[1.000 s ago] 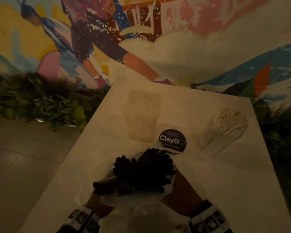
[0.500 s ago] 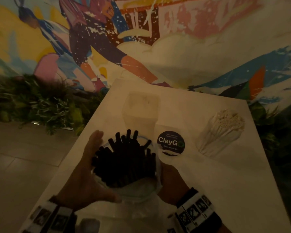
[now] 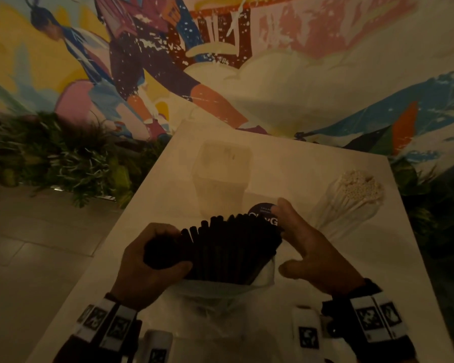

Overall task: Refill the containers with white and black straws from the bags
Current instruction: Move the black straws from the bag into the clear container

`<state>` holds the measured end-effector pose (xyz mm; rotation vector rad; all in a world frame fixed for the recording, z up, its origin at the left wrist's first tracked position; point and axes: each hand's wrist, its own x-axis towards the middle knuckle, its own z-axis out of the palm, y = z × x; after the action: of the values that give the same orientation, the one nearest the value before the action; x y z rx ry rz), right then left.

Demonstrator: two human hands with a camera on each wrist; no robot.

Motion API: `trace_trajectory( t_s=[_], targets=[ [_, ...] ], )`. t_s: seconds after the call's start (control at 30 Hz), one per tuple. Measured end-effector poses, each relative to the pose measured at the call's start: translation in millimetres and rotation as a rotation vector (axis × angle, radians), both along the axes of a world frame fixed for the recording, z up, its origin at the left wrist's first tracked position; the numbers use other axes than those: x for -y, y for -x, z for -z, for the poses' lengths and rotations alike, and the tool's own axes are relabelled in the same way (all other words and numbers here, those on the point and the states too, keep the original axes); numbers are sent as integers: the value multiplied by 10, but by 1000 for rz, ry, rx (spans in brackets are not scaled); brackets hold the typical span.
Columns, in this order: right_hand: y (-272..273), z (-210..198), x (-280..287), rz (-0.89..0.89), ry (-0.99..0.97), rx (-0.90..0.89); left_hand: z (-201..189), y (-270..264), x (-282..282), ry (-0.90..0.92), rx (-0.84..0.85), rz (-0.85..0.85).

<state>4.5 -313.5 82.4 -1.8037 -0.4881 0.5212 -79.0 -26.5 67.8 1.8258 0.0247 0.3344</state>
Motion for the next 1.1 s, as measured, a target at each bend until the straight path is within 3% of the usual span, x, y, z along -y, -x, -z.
trace_trajectory(
  t_s=[0.1, 0.17, 0.3, 0.43, 0.67, 0.87, 1.03, 1.1],
  targets=[
    [156, -73, -271, 148, -178, 6, -4, 37, 24, 15, -5, -21],
    [316, -40, -520, 241, -175, 88, -5, 65, 35, 26, -2, 14],
    [464, 133, -794, 296, -254, 157, 19, 107, 36, 94, -29, 95],
    [507, 339, -816, 316, -296, 69, 10, 190, 50, 188, -85, 47],
    [512, 404, -804, 354, -184, 264, 15, 317, 46, 226, -88, -20],
    [538, 301, -766, 374, -270, 362, 140, 375, -6, 210, -8, -84],
    [472, 589, -744, 324, -32, 228, 176, 420, -14, 279, -8, -85],
    [459, 669, -715, 365, -30, 154, 163, 422, 8, 305, 0, -83]
  ],
)
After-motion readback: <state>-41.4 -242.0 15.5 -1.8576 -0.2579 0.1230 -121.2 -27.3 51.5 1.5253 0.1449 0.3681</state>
